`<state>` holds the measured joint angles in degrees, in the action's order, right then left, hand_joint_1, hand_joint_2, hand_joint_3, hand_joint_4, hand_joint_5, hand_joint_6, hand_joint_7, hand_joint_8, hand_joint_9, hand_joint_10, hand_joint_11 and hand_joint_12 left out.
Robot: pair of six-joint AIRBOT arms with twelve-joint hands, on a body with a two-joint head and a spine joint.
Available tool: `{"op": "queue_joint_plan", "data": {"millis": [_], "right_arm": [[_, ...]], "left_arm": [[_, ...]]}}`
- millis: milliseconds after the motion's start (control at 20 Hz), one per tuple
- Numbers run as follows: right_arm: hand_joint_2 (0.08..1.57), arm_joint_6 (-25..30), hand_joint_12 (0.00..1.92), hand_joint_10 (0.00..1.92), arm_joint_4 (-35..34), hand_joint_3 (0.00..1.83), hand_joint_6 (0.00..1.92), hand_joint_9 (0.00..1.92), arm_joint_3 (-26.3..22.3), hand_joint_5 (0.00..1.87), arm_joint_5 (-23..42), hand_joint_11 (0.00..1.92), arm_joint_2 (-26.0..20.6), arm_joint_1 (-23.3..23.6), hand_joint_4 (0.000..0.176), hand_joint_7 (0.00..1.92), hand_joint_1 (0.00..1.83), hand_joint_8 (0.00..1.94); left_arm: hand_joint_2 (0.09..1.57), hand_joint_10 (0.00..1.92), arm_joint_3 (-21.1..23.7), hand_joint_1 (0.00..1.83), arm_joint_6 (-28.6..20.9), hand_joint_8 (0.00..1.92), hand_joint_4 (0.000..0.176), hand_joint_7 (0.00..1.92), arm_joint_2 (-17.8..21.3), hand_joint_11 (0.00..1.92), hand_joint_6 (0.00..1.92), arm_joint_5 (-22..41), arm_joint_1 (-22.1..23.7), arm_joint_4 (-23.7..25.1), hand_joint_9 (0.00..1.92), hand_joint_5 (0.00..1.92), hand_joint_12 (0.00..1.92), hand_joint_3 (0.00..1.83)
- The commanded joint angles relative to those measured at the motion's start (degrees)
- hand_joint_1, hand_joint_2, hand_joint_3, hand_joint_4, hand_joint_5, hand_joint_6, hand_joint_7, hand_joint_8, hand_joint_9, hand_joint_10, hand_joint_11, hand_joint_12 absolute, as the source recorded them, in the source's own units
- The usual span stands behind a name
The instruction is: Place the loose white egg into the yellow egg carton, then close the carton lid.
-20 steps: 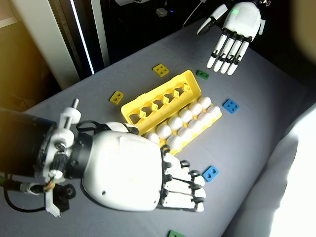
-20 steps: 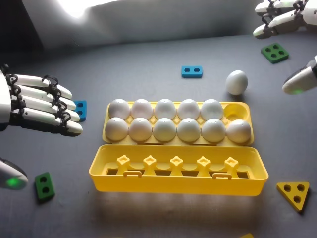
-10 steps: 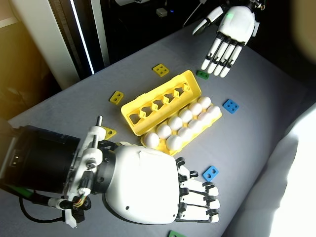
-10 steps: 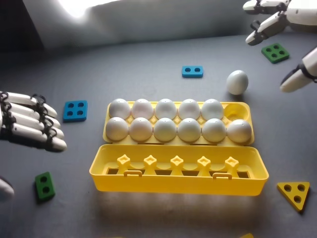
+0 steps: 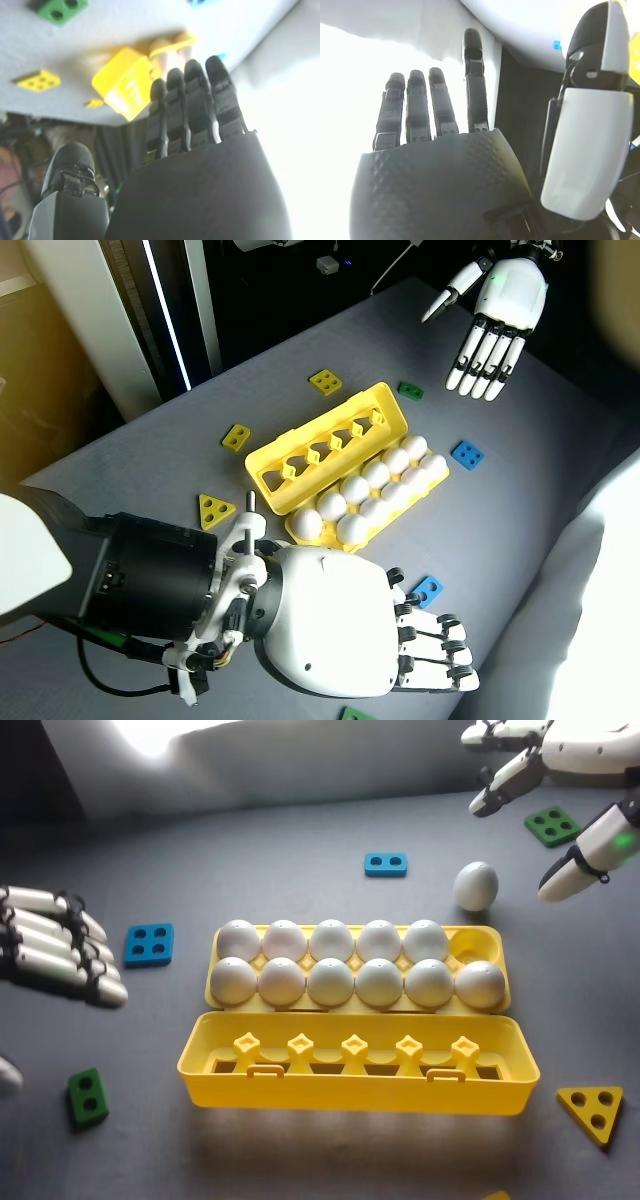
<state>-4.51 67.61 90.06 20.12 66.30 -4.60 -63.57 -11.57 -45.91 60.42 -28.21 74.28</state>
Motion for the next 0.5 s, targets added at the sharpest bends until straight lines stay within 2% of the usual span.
{"op": "queue_joint_plan", "data": {"millis": [0,100,200,250,300,350,450], "right_arm": [[0.76,-0.3,0.00,0.00,-2.1,0.00,0.01,0.00,0.7,0.60,2.5,0.00,-0.5,0.2,0.145,0.00,0.73,0.00],[0.76,-0.4,0.00,0.00,-2.0,0.00,0.01,0.00,2.4,0.60,2.5,0.00,0.6,-0.3,0.153,0.00,0.73,0.00],[0.76,-0.4,0.00,0.00,-1.9,0.00,0.01,0.00,4.2,0.61,2.7,0.00,1.8,-0.6,0.147,0.00,0.75,0.00],[0.76,-0.4,0.00,0.00,-1.8,0.00,0.01,0.00,4.8,0.61,2.8,0.00,2.2,-0.8,0.154,0.00,0.73,0.00],[0.76,-0.4,0.00,0.00,-1.8,0.00,0.02,0.01,5.4,0.63,3.0,0.00,2.6,-0.8,0.138,0.00,0.76,0.00],[0.76,-0.4,0.00,0.00,-1.8,0.00,0.02,0.00,5.5,0.63,3.0,0.00,2.8,-1.0,0.137,0.00,0.77,0.00],[0.76,-0.4,0.00,0.00,-1.8,0.00,0.03,0.00,5.5,0.67,3.7,0.00,2.9,-1.2,0.154,0.00,0.75,0.00]], "left_arm": [[1.18,0.00,-0.8,0.00,0.3,0.00,0.000,0.28,0.8,0.00,0.00,3.7,0.0,-3.1,0.22,0.26,0.40,0.00],[1.18,0.00,-0.8,0.00,0.1,0.00,0.000,0.26,0.5,0.00,0.00,4.9,-0.2,-2.3,0.21,0.24,0.39,0.00],[1.19,0.00,-0.6,0.00,-0.1,0.00,0.000,0.26,0.2,0.00,0.00,5.1,-0.8,-2.4,0.21,0.24,0.39,0.00],[1.19,0.00,-0.6,0.00,-0.1,0.00,0.000,0.25,0.1,0.00,0.00,5.1,-1.2,-2.3,0.20,0.24,0.39,0.00],[1.19,0.00,-0.5,0.00,-0.1,0.00,0.000,0.25,-0.2,0.00,0.00,5.1,-1.7,-2.3,0.20,0.23,0.39,0.00],[1.19,0.00,-0.4,0.00,-0.1,0.00,0.000,0.24,-0.3,0.00,0.00,5.1,-2.0,-1.9,0.20,0.23,0.38,0.00],[1.19,0.00,0.0,0.00,-0.1,0.00,0.000,0.25,-0.6,0.00,0.00,5.0,-2.7,0.2,0.20,0.24,0.38,0.00]]}}
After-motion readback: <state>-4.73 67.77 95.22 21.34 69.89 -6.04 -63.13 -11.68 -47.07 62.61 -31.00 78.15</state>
